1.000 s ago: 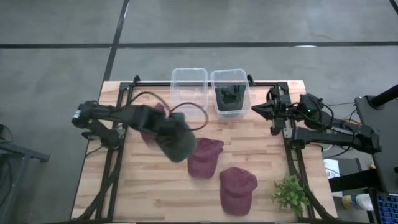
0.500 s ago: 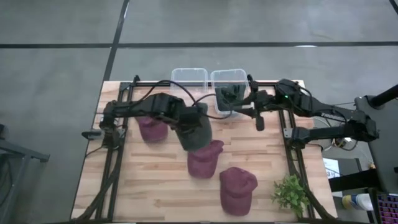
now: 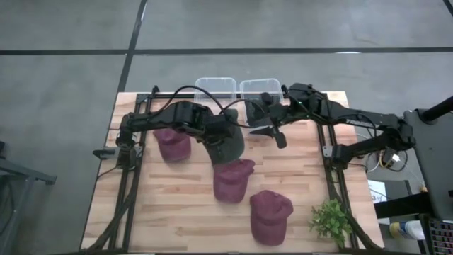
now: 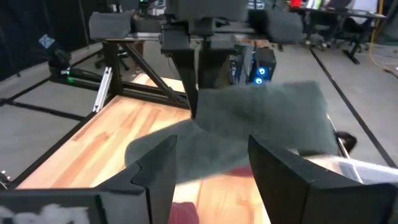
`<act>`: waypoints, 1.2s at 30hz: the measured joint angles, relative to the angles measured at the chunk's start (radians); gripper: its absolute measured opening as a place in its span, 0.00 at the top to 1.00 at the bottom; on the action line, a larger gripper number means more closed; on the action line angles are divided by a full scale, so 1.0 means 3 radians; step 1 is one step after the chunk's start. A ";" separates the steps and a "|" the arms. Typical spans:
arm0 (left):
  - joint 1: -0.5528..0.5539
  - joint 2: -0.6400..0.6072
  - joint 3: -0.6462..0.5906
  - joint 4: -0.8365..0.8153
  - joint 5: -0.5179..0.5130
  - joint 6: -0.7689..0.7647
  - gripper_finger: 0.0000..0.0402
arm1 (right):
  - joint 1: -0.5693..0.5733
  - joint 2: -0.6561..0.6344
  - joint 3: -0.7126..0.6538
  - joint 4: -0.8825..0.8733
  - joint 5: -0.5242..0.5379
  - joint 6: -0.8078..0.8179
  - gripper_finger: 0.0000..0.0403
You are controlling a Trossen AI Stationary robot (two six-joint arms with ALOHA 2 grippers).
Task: Pick & Place hat
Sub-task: Put the black cap into the right transparent bin
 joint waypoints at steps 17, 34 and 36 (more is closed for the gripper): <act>0.0000 0.0000 -0.0001 0.0000 0.0197 -0.0173 1.00 | 0.0143 0.0702 0.0705 -0.0025 0.0011 -0.0723 0.51; 0.0012 0.0000 -0.0005 0.0074 0.0354 -0.0191 1.00 | 0.0309 0.0997 0.1057 -0.0613 0.0488 -0.1827 0.51; 0.0013 0.0000 -0.0005 0.0114 0.0374 -0.0196 1.00 | 0.0334 0.1004 0.1110 -0.0692 0.0591 -0.1916 0.51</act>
